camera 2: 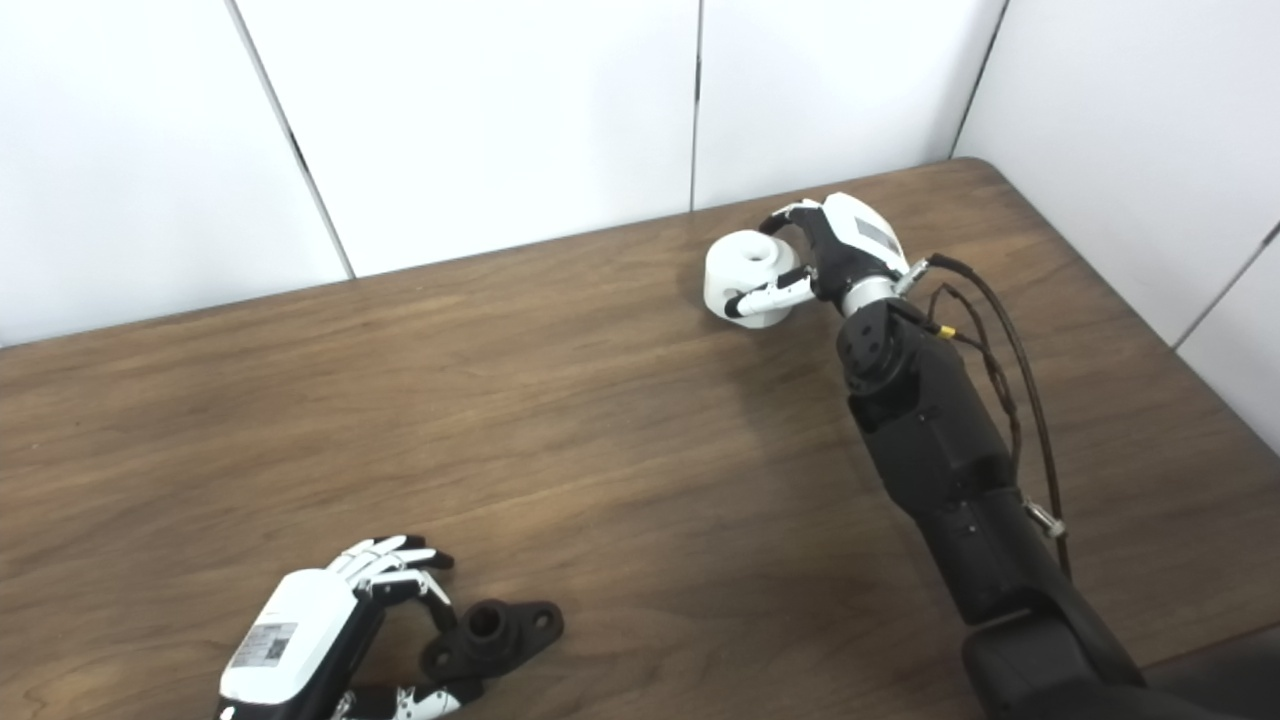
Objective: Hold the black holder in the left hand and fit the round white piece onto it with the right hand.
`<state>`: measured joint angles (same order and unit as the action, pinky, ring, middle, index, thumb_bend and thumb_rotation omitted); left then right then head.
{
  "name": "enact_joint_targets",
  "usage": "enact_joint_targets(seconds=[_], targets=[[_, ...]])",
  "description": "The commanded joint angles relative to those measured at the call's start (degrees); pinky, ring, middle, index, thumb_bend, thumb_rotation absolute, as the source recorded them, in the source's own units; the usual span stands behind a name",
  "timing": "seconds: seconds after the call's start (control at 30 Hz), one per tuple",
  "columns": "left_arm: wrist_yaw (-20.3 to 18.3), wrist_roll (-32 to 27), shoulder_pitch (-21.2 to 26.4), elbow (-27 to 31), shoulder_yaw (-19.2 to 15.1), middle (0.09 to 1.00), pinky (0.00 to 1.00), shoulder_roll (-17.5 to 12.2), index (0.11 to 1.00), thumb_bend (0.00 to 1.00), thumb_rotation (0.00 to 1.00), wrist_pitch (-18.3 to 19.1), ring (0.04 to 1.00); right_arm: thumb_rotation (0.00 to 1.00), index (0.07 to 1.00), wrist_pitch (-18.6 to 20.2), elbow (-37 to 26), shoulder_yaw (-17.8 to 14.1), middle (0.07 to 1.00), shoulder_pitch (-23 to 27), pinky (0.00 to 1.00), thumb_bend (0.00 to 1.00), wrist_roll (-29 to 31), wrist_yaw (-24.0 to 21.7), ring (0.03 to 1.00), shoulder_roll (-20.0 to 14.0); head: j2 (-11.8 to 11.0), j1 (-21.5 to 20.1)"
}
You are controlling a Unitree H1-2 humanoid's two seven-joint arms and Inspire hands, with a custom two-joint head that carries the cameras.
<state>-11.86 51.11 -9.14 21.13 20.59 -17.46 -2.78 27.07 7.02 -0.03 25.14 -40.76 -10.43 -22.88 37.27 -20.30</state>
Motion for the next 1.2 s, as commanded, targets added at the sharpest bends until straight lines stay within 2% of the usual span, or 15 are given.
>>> enact_joint_targets(seconds=[0.0,0.3,0.83,0.9,0.97,1.1,1.13,1.17], targets=[[-3.35,1.36,-1.6,-1.11,-0.22,0.782,0.87,-1.1,0.487,0.52,0.06,2.62,0.868,0.29,0.753,-0.23,-1.03,-0.14,0.93,2.82,1.0,0.82,-0.08,1.13,1.0,-1.69,0.0,-0.04],[-3.08,1.29,-1.61,-1.11,-0.51,0.78,0.87,-1.02,0.486,0.52,0.06,2.43,0.868,0.26,0.753,-0.28,-1.11,0.07,0.93,2.37,1.0,0.8,0.31,1.16,1.0,-1.97,0.08,0.02],[-3.08,1.2,-1.53,-1.01,-0.57,0.779,0.87,-0.78,0.486,0.52,0.06,2.4,0.866,0.25,0.713,-1.13,-0.06,2.46,0.903,2.35,1.0,0.81,1.24,3.23,0.998,-3.44,0.06,0.01],[-2.94,1.24,-1.53,-1.08,-0.55,0.779,0.86,-0.8,0.486,0.52,0.06,2.25,0.864,0.26,0.701,-0.95,-0.12,2.81,0.905,2.35,0.98,0.8,1.19,3.27,0.996,-3.55,0.14,0.03],[-2.94,1.32,-1.52,-1.12,-0.51,0.778,0.86,-0.77,0.486,0.52,0.06,2.24,0.862,0.24,0.668,-1.2,-0.01,3.07,0.906,2.34,0.85,0.8,1.38,3.4,0.987,-3.71,0.04,0.12],[-3.25,1.51,-1.48,-1.01,-0.46,0.78,0.86,-0.68,0.486,0.52,0.06,2.52,0.866,0.2,0.618,-3.08,0.37,3.29,0.886,2.19,0.81,0.79,2.15,4.23,0.975,-4.11,0.02,0.11],[-3.19,1.53,-1.47,-1.06,-0.46,0.78,0.86,-0.64,0.486,0.52,0.06,2.51,0.866,0.19,0.603,-3.39,0.48,3.26,0.882,2.15,0.81,0.78,2.33,4.6,0.973,-4.09,0.02,0.11],[-3.13,1.53,-1.48,-1.09,-0.46,0.779,0.86,-0.62,0.486,0.52,0.06,2.48,0.864,0.16,0.535,-3.84,0.6,3.15,0.872,2.07,0.82,0.63,2.55,5.06,0.966,-4.04,0.02,0.11]])
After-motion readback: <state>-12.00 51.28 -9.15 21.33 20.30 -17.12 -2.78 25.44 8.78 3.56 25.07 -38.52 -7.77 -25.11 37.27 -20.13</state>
